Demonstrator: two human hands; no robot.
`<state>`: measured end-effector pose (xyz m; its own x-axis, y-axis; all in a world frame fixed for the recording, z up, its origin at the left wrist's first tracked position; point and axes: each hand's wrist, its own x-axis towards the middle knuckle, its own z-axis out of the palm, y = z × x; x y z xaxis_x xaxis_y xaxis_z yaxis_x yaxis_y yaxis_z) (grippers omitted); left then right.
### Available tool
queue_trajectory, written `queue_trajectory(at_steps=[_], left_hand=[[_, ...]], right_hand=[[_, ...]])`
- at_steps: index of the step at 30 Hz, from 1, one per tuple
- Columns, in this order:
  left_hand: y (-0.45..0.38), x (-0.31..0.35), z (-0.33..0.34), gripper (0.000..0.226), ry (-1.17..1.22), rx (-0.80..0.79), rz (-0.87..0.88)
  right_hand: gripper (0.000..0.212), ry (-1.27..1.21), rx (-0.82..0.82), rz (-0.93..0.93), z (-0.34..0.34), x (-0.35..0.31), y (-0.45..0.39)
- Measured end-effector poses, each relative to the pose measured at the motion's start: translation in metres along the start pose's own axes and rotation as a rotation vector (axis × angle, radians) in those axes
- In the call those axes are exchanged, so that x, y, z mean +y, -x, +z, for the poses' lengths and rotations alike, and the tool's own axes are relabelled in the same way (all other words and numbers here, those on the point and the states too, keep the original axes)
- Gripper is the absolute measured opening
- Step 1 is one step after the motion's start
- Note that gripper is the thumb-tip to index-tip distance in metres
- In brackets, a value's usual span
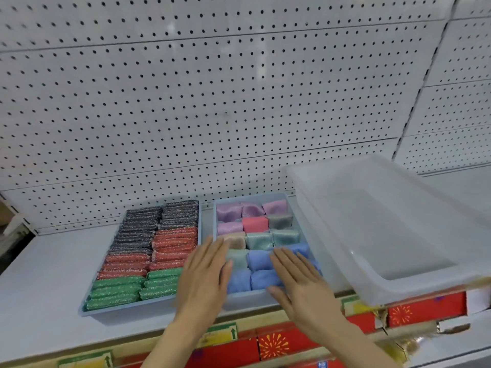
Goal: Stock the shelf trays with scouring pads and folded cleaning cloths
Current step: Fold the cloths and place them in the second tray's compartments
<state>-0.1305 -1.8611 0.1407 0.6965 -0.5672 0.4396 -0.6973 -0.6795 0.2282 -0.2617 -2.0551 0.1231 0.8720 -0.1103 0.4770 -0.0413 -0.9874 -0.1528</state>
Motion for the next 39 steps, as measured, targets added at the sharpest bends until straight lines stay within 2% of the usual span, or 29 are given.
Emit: queue_trajectory(at_steps=[2, 4, 12, 18, 23, 27, 36, 39], left_hand=[[0.007, -0.024, -0.006, 0.058, -0.157, -0.034, -0.063], [0.014, -0.039, -0.01, 0.067, -0.23, -0.138, -0.128], [0.016, -0.038, -0.013, 0.065, -0.261, -0.264, -0.133], [0.024, -0.037, -0.019, 0.057, -0.272, -0.229, -0.161], [0.029, -0.038, -0.017, 0.062, -0.261, -0.27, -0.184], [0.027, -0.034, -0.017, 0.068, -0.24, -0.287, -0.215], [0.028, -0.038, -0.013, 0.061, -0.214, -0.262, -0.165], [0.028, -0.037, -0.015, 0.071, -0.241, -0.272, -0.153]], right_hand=[[0.059, 0.06, -0.04, -0.038, 0.005, -0.003, 0.002], [0.06, 0.087, -0.062, -0.058, 0.009, 0.0, -0.004], [0.056, 0.091, -0.053, -0.12, 0.026, -0.002, -0.033], [0.055, 0.169, 0.089, -0.141, 0.036, -0.017, -0.027], [0.058, 0.115, 0.185, -0.087, 0.042, -0.02, -0.027], [0.058, 0.135, 0.227, -0.086, 0.04, -0.021, -0.021], [0.059, 0.128, 0.258, -0.093, 0.035, -0.025, -0.019], [0.057, 0.131, 0.256, -0.094, 0.034, -0.025, -0.02]])
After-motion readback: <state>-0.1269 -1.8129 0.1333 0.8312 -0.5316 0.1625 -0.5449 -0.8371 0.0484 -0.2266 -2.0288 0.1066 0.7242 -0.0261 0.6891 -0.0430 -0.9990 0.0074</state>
